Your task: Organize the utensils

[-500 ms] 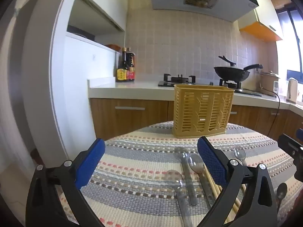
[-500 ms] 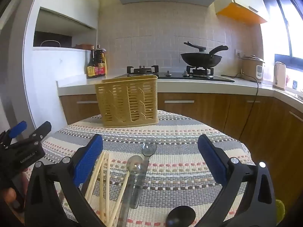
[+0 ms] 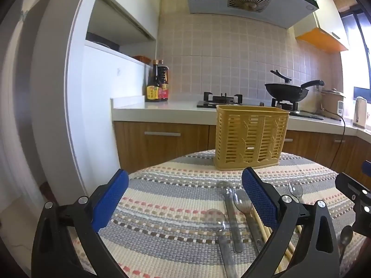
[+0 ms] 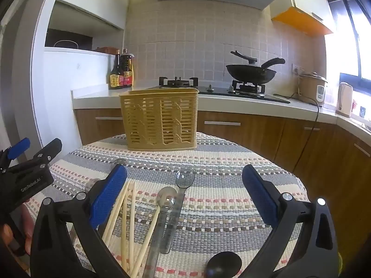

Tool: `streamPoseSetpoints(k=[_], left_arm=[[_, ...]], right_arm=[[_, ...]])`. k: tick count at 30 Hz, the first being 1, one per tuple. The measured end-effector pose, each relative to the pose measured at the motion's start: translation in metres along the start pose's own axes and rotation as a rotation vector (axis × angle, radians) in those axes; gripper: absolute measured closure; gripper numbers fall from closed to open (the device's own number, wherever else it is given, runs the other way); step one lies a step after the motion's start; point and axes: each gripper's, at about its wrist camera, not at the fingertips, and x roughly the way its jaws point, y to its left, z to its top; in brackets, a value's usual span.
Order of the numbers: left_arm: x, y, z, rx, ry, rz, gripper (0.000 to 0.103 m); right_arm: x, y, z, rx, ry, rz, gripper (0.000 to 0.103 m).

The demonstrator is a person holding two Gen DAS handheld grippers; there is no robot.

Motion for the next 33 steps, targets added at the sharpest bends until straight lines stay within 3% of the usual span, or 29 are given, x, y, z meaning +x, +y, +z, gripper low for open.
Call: streamPoseSetpoints(k=[33], left_arm=[[0.0006, 0.0003, -0.0007, -0.001, 0.006, 0.000, 0.008]], right_arm=[[0.0022, -0.0040, 0.0002, 0.027, 0.009, 0.020, 0.007]])
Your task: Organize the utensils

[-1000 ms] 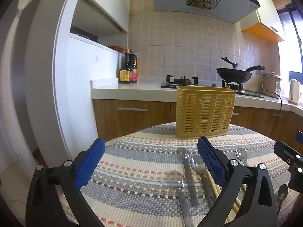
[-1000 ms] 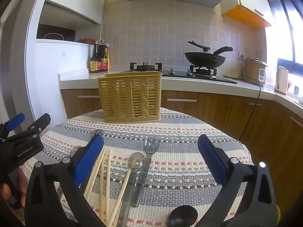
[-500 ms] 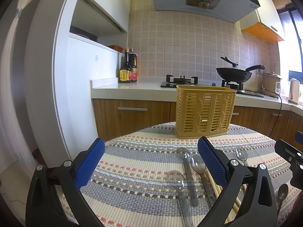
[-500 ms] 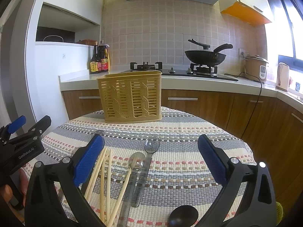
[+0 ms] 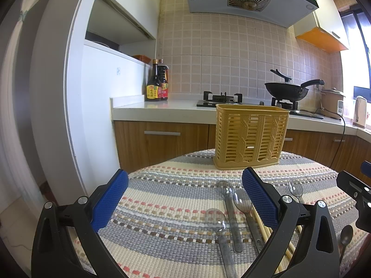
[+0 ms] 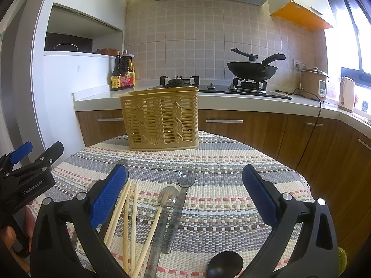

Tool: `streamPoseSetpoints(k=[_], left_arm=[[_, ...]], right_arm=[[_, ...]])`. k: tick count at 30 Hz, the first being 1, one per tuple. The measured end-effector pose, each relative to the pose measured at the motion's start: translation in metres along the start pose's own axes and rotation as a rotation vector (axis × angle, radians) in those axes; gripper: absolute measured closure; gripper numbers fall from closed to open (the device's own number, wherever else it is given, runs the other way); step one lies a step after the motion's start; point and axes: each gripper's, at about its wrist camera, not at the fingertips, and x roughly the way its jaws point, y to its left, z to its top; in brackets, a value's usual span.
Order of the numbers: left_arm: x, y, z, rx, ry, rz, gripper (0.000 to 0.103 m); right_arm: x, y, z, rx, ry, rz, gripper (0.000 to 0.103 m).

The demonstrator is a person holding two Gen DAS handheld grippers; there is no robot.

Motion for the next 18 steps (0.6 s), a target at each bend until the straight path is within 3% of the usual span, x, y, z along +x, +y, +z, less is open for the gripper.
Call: streamPoseSetpoints(k=[18], left_arm=[[0.0001, 0.0001, 0.0003, 0.000, 0.001, 0.000, 0.008]], right_arm=[[-0.0002, 0.0014, 0.0009, -0.006, 0.003, 0.001, 0.007]])
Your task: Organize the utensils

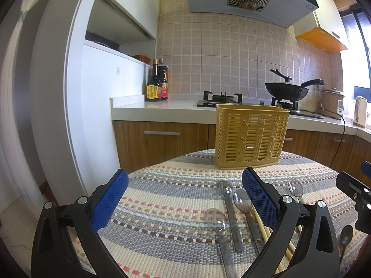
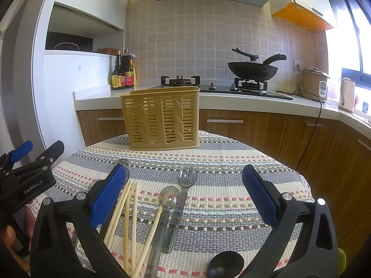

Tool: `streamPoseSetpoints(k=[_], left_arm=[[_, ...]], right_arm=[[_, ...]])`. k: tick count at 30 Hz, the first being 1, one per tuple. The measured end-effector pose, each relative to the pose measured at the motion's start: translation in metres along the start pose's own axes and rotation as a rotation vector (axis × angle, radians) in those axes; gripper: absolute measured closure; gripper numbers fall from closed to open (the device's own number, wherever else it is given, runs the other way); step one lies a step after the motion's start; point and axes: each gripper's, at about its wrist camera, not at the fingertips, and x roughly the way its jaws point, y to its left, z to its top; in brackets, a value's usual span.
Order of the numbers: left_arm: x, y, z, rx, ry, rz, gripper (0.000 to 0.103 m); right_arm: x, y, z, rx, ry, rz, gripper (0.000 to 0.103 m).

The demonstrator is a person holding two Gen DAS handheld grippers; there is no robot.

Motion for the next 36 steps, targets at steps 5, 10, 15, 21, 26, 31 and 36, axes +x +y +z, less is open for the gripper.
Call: streamPoseSetpoints(k=[5, 10, 15, 21, 26, 31, 36], left_arm=[[0.000, 0.000, 0.000, 0.000, 0.000, 0.000, 0.008], [0.000, 0.000, 0.000, 0.000, 0.001, 0.000, 0.008], [0.000, 0.000, 0.000, 0.001, 0.001, 0.000, 0.008], [0.000, 0.000, 0.000, 0.001, 0.000, 0.000, 0.008], [0.000, 0.000, 0.000, 0.000, 0.001, 0.000, 0.008], [0.000, 0.002, 0.000, -0.010, 0.000, -0.004, 0.008], [0.005, 0.008, 0.000, -0.042, 0.033, -0.062, 0.008]], right_arm=[[0.000, -0.001, 0.000, 0.008, 0.001, 0.001, 0.007], [0.000, -0.002, 0.000, 0.011, -0.001, 0.001, 0.007], [0.000, -0.002, 0.000, 0.010, -0.001, 0.000, 0.007], [0.000, -0.002, 0.000, 0.012, 0.000, 0.001, 0.007], [0.001, -0.004, 0.000, 0.018, 0.007, -0.005, 0.007], [0.001, -0.007, 0.000, 0.031, 0.012, -0.042, 0.007], [0.010, -0.017, -0.003, 0.101, 0.073, -0.096, 0.007]])
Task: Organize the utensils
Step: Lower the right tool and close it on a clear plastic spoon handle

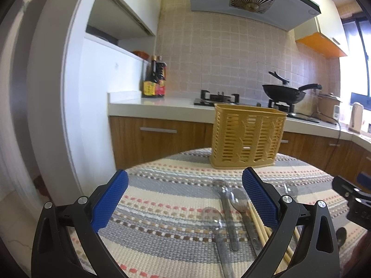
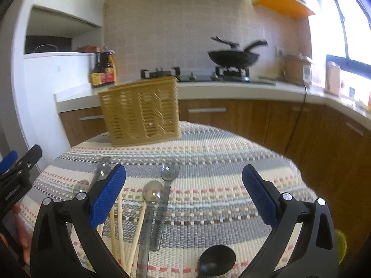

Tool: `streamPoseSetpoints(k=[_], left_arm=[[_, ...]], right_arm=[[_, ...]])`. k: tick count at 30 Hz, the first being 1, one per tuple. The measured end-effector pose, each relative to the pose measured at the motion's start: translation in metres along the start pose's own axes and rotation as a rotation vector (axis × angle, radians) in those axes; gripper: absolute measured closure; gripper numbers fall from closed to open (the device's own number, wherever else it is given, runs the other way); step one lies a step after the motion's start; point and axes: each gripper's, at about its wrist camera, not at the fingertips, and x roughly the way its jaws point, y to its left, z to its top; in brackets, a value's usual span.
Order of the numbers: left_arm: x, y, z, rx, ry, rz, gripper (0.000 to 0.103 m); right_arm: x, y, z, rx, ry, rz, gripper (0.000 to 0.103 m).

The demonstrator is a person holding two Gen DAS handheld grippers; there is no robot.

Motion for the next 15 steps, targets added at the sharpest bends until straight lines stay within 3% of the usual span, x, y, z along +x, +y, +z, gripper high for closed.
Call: streamPoseSetpoints(k=[8, 15], left_arm=[[0.037, 0.025, 0.014, -0.055, 0.253, -0.199, 0.010], [0.094, 0.031, 0.013, -0.066, 0.634, -0.404, 0.038]], right_arm=[[0.031, -0.012, 0.006, 0.038, 0.190, 0.053, 0.007], [0.068, -0.014, 0.029, -0.003, 0.423, 0.077, 0.008]])
